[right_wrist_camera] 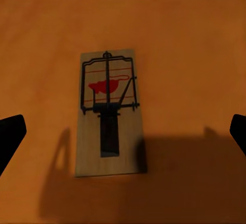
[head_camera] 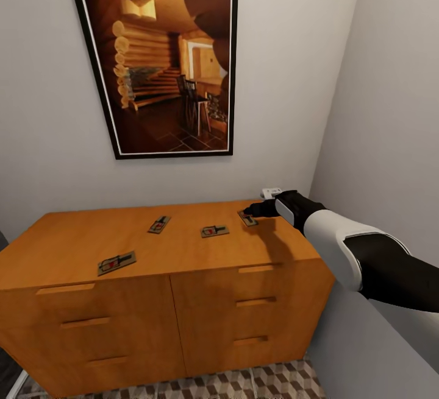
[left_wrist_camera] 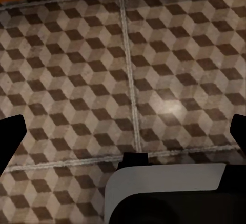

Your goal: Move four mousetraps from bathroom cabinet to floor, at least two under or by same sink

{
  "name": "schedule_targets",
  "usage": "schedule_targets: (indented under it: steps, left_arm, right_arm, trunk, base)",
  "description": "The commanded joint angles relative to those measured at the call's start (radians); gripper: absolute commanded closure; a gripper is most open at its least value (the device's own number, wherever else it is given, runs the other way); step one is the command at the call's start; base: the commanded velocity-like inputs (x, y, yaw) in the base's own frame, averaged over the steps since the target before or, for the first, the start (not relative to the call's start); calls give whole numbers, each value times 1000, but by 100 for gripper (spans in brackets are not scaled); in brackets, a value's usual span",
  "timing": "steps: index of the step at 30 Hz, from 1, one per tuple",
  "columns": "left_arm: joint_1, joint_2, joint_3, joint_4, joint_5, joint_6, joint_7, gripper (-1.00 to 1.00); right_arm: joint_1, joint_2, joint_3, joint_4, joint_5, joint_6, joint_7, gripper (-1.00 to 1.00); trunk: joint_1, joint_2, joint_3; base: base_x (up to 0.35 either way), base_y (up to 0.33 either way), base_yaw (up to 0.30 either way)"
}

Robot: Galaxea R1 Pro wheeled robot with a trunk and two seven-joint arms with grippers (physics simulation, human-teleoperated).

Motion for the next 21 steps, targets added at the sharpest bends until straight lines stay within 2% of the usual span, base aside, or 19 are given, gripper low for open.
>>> schedule_targets:
  steps: [1, 21]
  left_arm:
    - [1, 0, -3, -2, -1, -1, 5, -100]
    - [1, -1, -3, 6, -1, -1, 5, -100]
  right_arm:
    - [0, 0, 8, -2, -4, 5, 3, -100]
    - [0, 8, 10, 0, -3, 3, 2, -100]
  trunk:
    - [0, 0, -2]
    - [0, 0, -16]
  base:
    - [0, 0, 0]
    - [0, 0, 0]
